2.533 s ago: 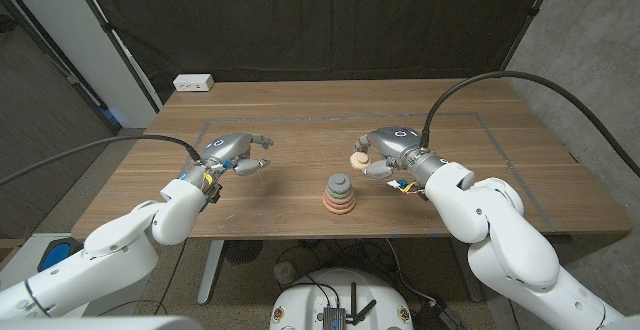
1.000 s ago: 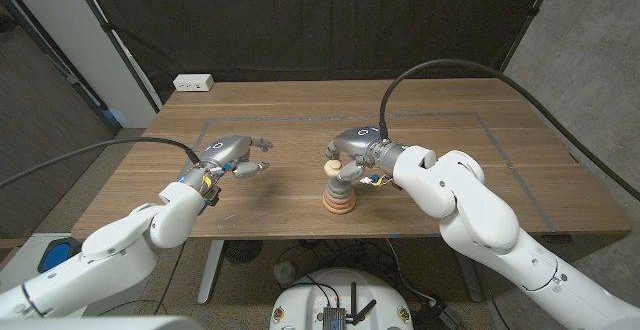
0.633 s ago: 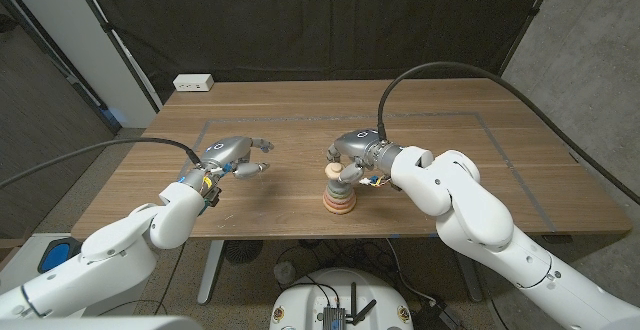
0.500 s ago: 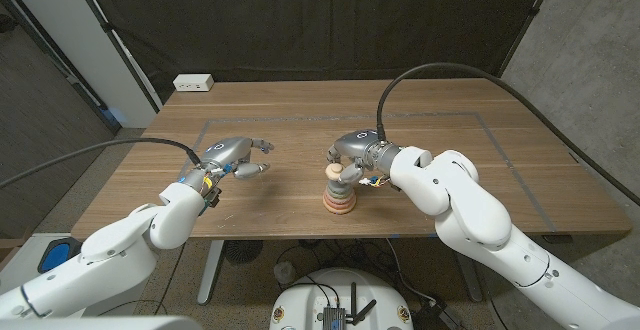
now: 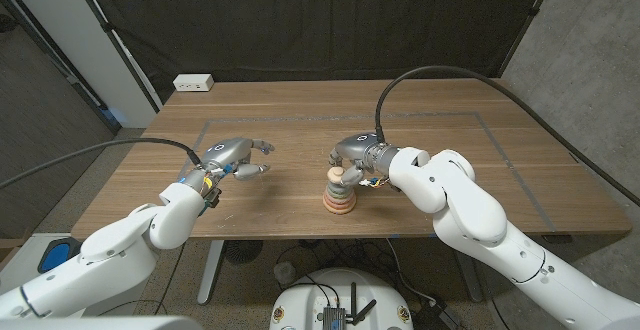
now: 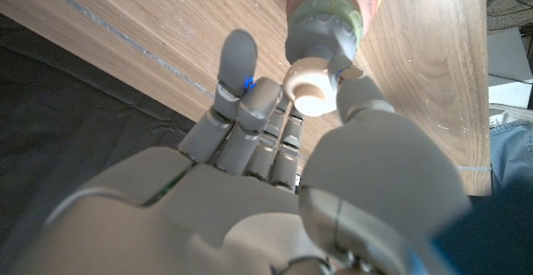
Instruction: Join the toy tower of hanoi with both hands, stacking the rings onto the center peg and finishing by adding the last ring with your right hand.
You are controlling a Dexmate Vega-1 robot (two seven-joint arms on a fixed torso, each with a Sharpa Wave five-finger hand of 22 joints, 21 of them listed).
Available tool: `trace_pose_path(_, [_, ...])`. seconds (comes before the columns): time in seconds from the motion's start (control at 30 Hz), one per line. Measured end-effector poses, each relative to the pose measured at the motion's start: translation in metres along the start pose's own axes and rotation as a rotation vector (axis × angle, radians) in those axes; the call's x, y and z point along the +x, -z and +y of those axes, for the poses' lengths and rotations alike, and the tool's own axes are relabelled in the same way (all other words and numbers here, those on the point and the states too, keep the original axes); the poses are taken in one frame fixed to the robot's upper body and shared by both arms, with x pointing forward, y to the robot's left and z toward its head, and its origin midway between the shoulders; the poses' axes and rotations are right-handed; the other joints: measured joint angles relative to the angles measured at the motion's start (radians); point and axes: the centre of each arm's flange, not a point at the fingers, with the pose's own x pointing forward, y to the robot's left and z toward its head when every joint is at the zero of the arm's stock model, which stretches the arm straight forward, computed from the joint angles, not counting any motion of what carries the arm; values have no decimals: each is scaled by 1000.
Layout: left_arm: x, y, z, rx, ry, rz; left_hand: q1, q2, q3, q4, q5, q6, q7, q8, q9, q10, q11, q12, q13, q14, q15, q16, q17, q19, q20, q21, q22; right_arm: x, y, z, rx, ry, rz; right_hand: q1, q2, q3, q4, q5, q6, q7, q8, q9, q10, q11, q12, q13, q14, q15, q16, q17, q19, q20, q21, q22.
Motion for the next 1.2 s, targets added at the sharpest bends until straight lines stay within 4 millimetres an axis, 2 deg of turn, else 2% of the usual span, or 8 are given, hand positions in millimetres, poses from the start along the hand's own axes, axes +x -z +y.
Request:
trace_pose_path(0.63, [0,1,-3,-5,6,3,-3,3,0,0,0,0,0,0,0,0,0,0,0,0,0,0,-2,0,0,0,0,5,1,5,-28,-23,17,0,0,4,-4,0,0,0,1,0,0,0,0,5,-3,4,0,0,0,0,0,-3])
trace_pose_path(1.2, [0,5,-5,-13,13,6,-4,4,0,0,0,0,0,0,0,0,0,0,0,0,0,0,-2,0,0,0,0,10,-8,6,-74,-30,9,0,0,4,-4,-3,-3,-4,1,1,0,0,-3,4,-9,-2,0,-2,0,0,0,-3])
